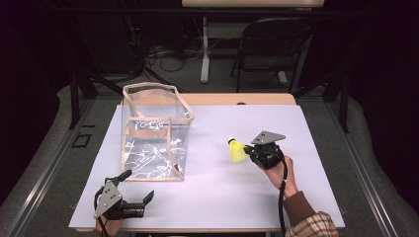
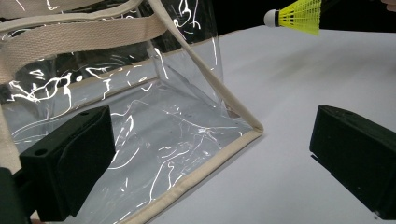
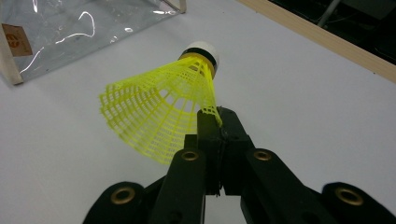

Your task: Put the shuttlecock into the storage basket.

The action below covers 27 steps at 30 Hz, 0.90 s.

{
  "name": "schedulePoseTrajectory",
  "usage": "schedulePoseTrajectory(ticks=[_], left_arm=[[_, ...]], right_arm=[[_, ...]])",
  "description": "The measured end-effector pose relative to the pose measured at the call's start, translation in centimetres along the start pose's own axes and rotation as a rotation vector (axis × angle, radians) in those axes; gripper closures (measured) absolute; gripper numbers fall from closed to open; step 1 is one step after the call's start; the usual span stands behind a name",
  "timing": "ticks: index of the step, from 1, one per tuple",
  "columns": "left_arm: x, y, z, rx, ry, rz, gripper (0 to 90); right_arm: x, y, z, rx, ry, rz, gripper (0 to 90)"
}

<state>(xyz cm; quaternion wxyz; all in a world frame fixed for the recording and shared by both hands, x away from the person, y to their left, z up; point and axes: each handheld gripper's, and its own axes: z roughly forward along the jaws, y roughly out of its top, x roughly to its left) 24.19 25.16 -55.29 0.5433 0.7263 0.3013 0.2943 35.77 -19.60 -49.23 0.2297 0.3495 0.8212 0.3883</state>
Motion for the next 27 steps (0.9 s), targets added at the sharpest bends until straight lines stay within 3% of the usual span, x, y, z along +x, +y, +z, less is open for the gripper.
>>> schedulePoseTrajectory(ticks=[27], left_arm=[[0.0,0.0,0.0,-0.003,-0.003,0.003,0.1]], right_arm=[[0.6,2.0,1.3,-0.011,0.034,-0.026,89.2]])
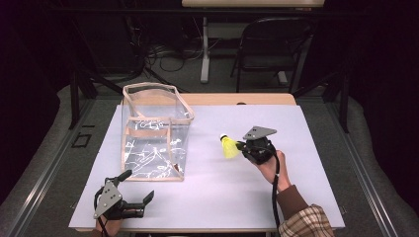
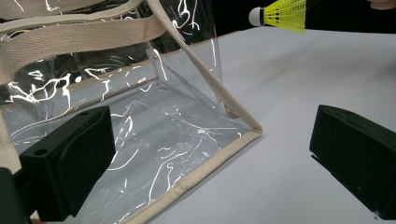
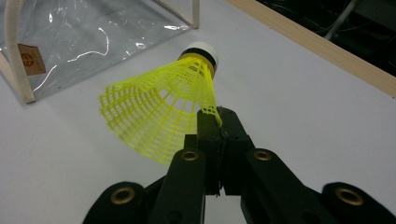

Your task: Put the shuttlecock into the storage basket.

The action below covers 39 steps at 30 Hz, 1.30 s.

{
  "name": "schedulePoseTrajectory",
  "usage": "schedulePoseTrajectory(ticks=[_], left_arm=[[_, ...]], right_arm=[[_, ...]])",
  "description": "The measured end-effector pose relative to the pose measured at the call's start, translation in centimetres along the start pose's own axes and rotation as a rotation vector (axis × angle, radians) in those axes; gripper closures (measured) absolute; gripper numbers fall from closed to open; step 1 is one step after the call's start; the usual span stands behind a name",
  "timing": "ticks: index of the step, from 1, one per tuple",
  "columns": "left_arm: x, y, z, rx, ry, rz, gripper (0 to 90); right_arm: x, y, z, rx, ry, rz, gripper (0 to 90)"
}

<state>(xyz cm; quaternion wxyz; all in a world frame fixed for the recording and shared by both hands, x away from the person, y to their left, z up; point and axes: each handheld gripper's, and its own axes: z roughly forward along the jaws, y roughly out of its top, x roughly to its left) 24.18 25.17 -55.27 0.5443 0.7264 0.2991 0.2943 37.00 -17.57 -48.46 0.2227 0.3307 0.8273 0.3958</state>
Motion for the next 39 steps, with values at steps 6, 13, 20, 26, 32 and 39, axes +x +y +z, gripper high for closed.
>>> schedulePoseTrajectory(ticks=[6,13,20,26,32,39], left_arm=[[0.0,0.0,0.0,0.000,0.000,0.000,0.1],[0.0,0.0,0.0,0.000,0.001,-0.001,0.1],[0.0,0.0,0.0,-0.001,0.001,-0.001,0.1],[0.0,0.0,0.0,-0.003,0.001,-0.002,0.1],[0.0,0.0,0.0,-0.001,0.002,0.000,0.1],[0.0,0.0,0.0,-0.001,0.001,0.001,0.1]], right_arm=[[0.1,0.5,0.2,0.001,0.005,-0.006,89.2],[0.3,1.1,0.5,0.000,0.012,-0.012,89.2],[0.3,1.8,0.6,0.001,0.017,-0.022,89.2],[0.2,2.2,0.6,-0.002,0.018,-0.028,89.2],[0.1,2.7,0.6,0.001,0.017,-0.029,89.2],[-0.2,3.5,0.3,-0.007,0.020,-0.033,89.2]])
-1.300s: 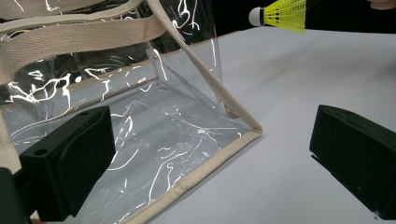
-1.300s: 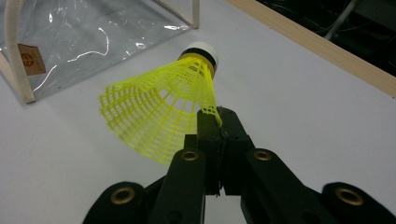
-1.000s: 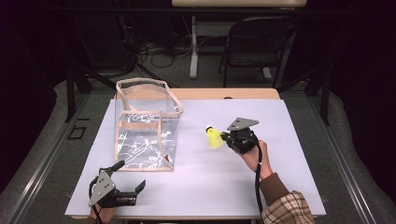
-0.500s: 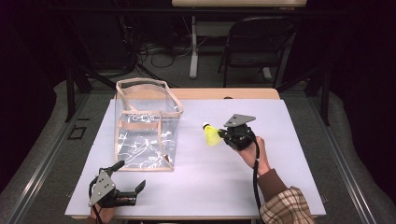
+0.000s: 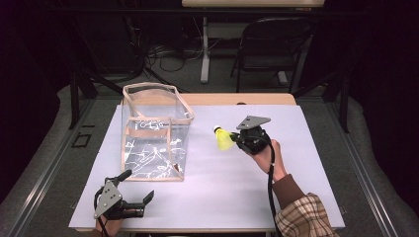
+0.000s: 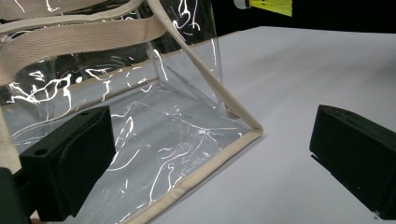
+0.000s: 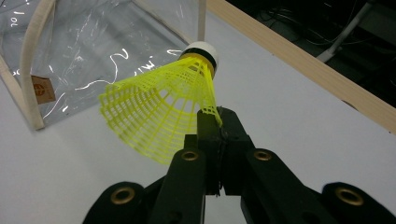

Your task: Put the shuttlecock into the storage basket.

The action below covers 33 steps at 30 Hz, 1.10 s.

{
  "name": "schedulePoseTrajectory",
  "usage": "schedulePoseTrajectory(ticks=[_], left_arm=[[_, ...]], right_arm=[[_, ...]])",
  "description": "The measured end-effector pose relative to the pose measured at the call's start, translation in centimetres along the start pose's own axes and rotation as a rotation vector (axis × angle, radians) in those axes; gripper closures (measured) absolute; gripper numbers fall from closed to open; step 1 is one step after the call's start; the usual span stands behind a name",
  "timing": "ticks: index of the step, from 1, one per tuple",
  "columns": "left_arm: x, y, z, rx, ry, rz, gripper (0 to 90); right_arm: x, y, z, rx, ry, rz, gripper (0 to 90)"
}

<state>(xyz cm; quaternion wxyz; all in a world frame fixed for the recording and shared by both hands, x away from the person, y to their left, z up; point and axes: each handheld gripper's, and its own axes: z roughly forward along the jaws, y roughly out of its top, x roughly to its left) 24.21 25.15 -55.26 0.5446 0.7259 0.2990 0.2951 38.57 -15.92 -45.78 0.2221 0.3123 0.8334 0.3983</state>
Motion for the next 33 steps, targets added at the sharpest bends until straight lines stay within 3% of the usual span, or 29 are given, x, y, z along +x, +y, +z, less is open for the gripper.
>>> schedulePoseTrajectory(ticks=[33], left_arm=[[0.0,0.0,-0.1,-0.002,0.000,0.001,0.1]], right_arm=[[-0.3,2.9,0.3,0.004,0.034,-0.019,89.3]])
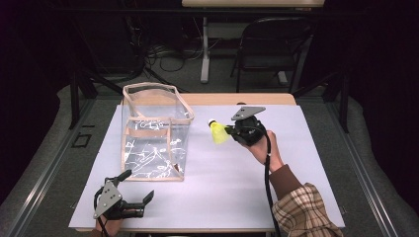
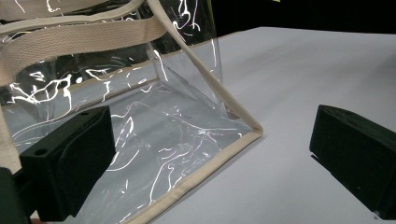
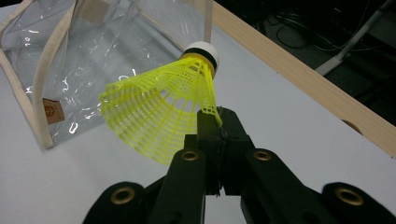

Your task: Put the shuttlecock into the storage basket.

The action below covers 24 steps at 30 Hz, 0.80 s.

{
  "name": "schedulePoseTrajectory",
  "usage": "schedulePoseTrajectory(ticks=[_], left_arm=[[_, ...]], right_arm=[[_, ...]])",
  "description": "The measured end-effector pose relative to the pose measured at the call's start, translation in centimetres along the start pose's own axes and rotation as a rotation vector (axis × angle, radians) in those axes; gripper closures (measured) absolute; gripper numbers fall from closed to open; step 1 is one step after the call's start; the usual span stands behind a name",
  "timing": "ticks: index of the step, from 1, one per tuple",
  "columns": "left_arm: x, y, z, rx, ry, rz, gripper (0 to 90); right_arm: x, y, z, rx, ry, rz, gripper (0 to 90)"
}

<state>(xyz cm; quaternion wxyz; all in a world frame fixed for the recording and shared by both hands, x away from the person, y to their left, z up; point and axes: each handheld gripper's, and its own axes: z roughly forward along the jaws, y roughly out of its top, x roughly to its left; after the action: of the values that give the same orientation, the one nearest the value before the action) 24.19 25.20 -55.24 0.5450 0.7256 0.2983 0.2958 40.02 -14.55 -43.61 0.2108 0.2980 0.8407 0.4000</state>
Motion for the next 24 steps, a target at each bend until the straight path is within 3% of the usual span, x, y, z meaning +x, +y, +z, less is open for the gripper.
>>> schedulePoseTrajectory(ticks=[24], left_arm=[[0.0,0.0,0.0,-0.001,0.000,-0.004,0.1]], right_arm=[[-0.6,2.3,0.0,0.033,0.002,-0.024,89.2]])
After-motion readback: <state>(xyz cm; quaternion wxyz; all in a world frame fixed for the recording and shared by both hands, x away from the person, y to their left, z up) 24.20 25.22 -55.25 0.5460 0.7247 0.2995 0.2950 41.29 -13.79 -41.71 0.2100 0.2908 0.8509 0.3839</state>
